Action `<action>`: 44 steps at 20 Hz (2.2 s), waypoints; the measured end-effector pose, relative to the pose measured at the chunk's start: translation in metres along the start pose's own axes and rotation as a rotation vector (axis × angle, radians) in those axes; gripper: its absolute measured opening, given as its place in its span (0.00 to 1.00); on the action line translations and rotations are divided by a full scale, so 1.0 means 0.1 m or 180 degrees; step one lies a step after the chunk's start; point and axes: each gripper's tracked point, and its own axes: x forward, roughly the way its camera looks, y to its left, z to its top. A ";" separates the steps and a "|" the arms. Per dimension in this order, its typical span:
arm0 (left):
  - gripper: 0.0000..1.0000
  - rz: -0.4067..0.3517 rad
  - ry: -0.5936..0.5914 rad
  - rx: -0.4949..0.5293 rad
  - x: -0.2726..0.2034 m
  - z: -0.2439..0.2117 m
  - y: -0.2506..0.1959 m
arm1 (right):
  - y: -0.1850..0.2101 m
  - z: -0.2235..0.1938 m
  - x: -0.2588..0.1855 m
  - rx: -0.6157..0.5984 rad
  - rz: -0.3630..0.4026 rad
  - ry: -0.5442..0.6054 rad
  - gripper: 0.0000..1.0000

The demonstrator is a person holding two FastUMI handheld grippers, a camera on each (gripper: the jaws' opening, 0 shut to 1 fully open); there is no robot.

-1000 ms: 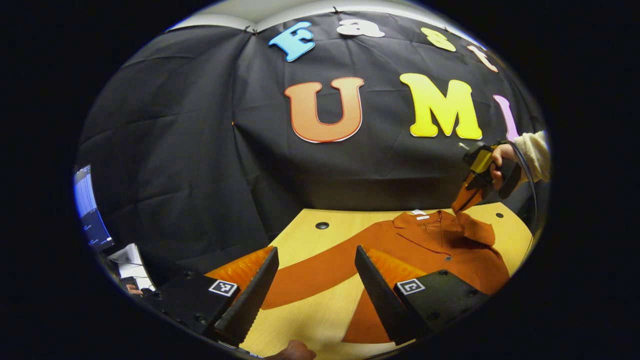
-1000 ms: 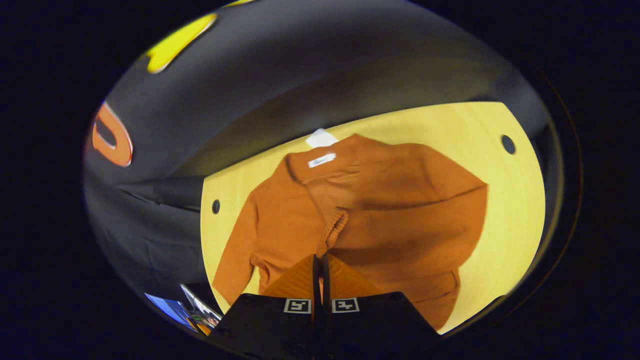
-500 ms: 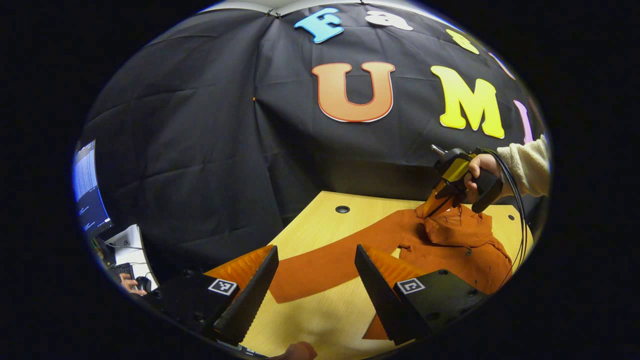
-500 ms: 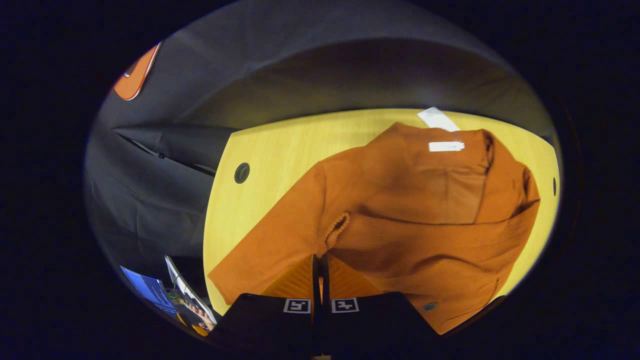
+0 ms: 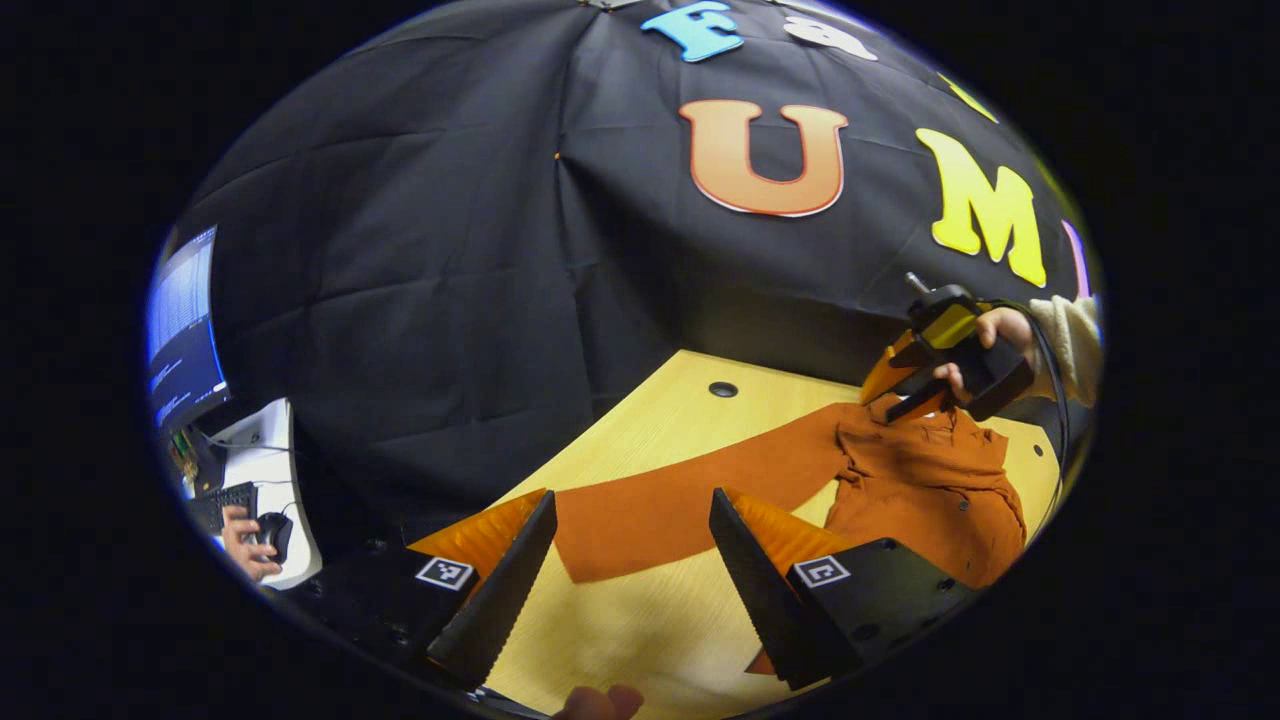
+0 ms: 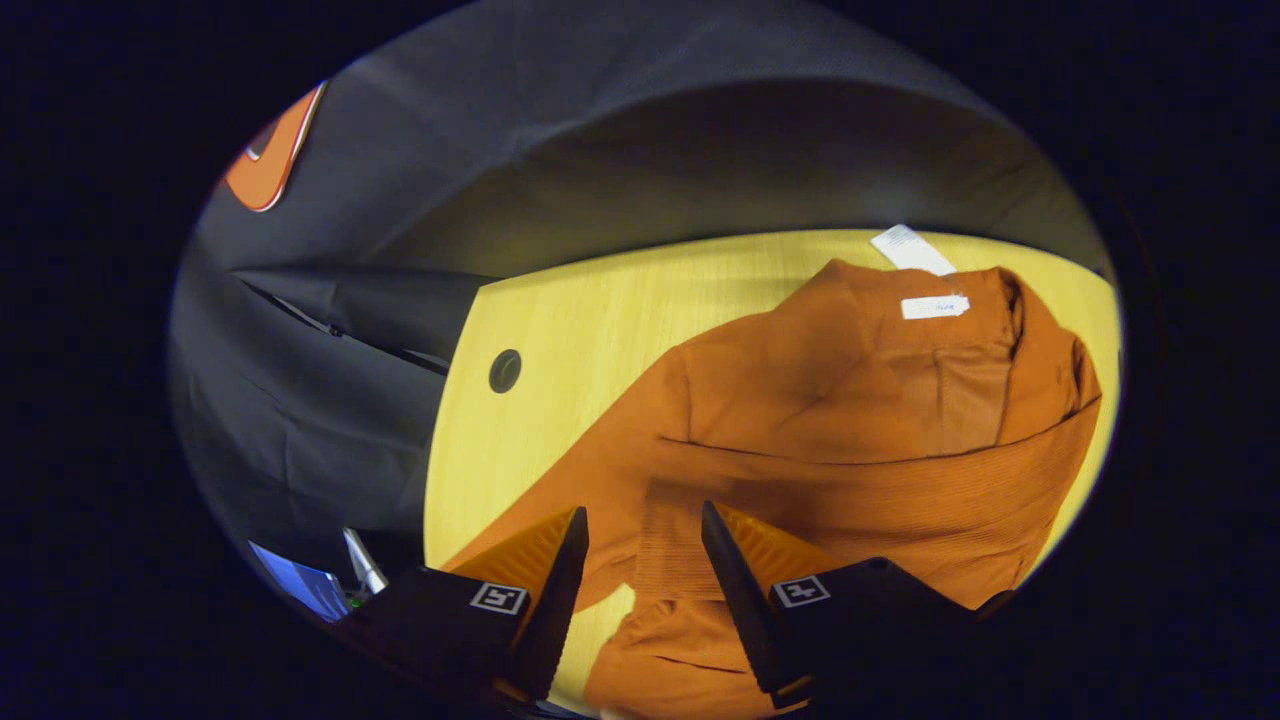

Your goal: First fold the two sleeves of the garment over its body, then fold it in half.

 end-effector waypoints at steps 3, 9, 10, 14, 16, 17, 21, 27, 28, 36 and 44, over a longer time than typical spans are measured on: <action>1.00 0.0166 0.0183 0.0009 0.14 -0.14 0.14 | -0.10 -0.02 -0.34 -0.0048 -0.0086 -0.0069 0.79; 0.99 0.0410 0.1049 -0.0470 0.51 -0.63 0.16 | -0.67 -0.38 -1.06 -0.0422 -0.0304 -0.0167 0.96; 1.00 0.0478 0.1174 -0.0616 0.57 -0.66 0.19 | -0.80 -0.48 -1.19 -0.0528 -0.0363 -0.0176 0.92; 1.00 0.0688 0.1736 -0.0919 0.82 -0.85 0.34 | -1.19 -0.92 -1.69 -0.0801 -0.0508 -0.0177 0.91; 1.00 0.0716 0.2013 -0.0968 0.90 -0.95 0.35 | -1.30 -1.10 -1.86 -0.0759 -0.0508 -0.0194 0.97; 1.00 0.0725 0.2161 -0.0975 0.89 -0.99 0.33 | -1.33 -1.16 -1.93 -0.0725 -0.0490 -0.0201 0.92; 1.00 0.0749 0.2511 -0.0993 0.97 -1.06 0.28 | -1.47 -1.37 -2.03 -0.0551 -0.0494 -0.0195 0.97; 0.98 0.0663 0.2914 -0.1030 1.03 -1.07 0.27 | -1.75 -1.72 -2.03 -0.0594 -0.0646 -0.0053 0.97; 0.93 0.0643 0.2987 -0.1047 1.02 -1.04 0.26 | -1.79 -1.80 -2.00 -0.0610 -0.0663 -0.0009 0.97; 0.19 0.0427 0.3135 -0.1092 1.10 -1.03 0.23 | -1.99 -2.08 -1.99 -0.0527 -0.0673 0.0024 0.97; 0.03 0.0105 0.3012 -0.0986 1.03 -0.77 -0.03 | -2.55 -2.52 -2.15 -0.0332 -0.0749 0.0091 0.92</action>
